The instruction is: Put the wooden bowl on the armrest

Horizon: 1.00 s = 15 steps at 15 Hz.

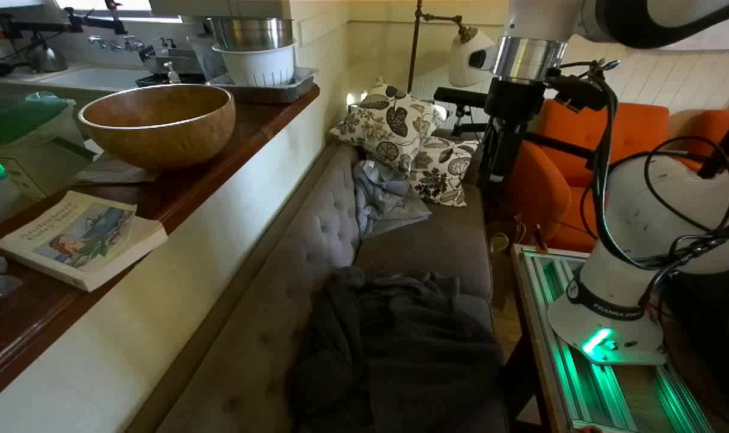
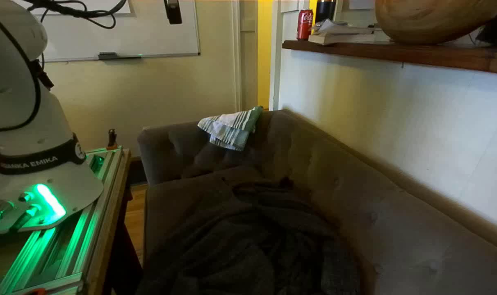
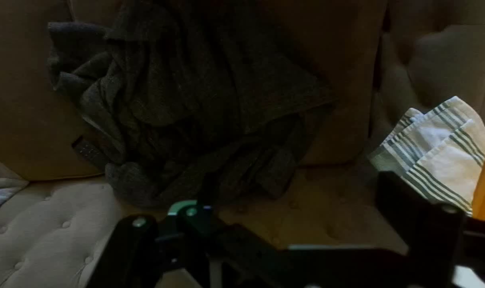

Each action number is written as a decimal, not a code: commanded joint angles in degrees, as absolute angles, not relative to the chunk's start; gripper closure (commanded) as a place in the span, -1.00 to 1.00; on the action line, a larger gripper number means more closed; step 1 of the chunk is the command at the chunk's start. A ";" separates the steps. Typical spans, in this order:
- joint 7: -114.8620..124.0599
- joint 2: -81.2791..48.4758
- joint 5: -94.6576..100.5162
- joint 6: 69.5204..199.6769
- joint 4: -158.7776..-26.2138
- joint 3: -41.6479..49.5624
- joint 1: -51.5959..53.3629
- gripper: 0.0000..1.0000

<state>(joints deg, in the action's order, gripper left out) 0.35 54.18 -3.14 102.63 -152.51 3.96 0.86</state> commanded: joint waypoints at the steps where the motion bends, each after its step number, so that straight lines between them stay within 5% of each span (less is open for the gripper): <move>1: -0.21 54.07 -3.66 102.46 -152.37 3.36 0.03 -1.00; 11: -0.21 54.07 -3.66 102.47 -152.37 3.36 0.03 -1.00; 15: -0.27 50.92 -5.62 113.50 -149.22 2.27 2.06 -1.00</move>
<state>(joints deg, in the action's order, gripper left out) 0.35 53.63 -3.39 107.52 -152.18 3.39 1.13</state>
